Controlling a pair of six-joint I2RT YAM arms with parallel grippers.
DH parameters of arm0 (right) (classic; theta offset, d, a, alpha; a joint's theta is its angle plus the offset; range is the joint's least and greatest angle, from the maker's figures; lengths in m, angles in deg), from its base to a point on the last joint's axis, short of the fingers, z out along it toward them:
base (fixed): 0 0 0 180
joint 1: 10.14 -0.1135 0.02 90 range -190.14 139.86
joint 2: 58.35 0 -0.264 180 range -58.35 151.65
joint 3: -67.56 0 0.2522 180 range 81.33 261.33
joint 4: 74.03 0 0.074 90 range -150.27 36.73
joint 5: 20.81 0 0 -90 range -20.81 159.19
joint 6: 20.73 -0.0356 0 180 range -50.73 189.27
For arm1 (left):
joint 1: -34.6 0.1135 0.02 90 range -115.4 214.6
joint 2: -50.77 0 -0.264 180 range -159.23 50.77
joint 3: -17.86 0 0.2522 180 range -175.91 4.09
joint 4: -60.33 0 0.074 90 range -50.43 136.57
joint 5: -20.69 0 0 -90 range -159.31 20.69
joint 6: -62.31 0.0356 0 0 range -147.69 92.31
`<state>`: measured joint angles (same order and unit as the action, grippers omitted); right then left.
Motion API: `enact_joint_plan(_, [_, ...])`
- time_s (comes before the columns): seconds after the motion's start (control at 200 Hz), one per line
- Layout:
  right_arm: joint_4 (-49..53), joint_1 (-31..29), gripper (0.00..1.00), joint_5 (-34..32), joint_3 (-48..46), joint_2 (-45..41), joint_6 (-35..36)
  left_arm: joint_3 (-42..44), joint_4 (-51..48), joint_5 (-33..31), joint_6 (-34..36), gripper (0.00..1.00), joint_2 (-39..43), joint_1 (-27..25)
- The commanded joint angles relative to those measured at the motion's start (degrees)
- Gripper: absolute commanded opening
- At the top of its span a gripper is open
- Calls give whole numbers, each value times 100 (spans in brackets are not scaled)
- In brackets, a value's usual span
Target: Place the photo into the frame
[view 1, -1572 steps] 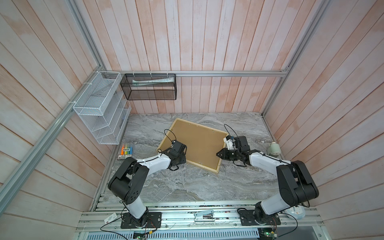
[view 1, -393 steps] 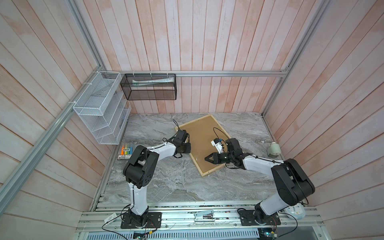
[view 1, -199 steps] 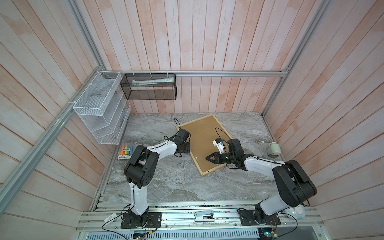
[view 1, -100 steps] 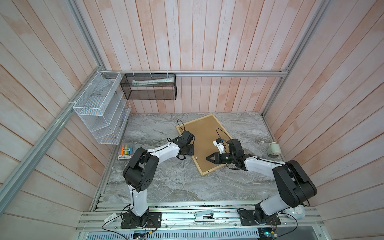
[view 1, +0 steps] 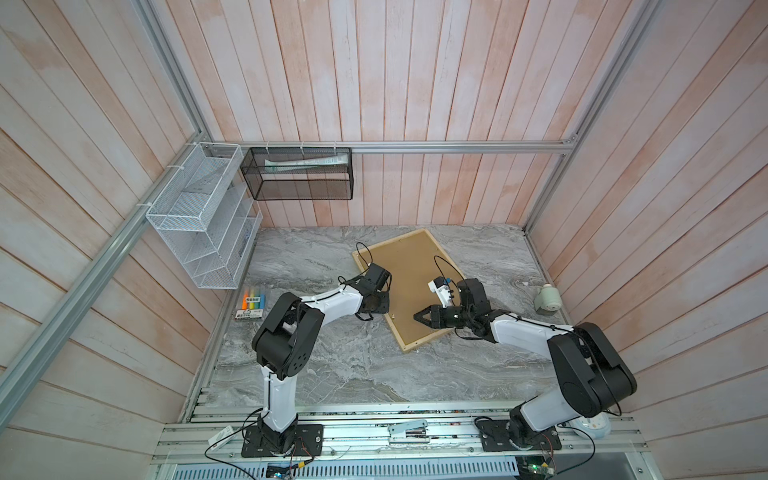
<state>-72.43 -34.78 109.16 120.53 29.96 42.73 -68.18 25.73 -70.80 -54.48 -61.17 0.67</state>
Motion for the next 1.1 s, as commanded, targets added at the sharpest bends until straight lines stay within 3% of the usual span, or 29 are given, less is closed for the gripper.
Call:
enact_joint_plan(0.0, [-40,30,27,37,38,-27,62,-142,-92,58,94,40,-217,-25])
enact_joint_plan(0.275, [-76,39,27,5,95,28,35,-308,-471,-254,668,31,-633,-22])
enact_joint_plan(0.54, [-101,91,27,-101,197,104,-68,-223,-553,152,1661,25,-714,95])
enact_joint_plan(0.685, [-122,103,27,-328,389,284,-232,-70,-461,411,1694,22,-582,211])
enact_joint_plan(0.93, [-176,109,27,-929,1283,1250,-1031,224,-149,867,1717,19,-382,326])
enact_joint_plan(1.095, [-512,92,27,-701,2102,2190,-1506,364,-69,1099,1573,16,-286,335])
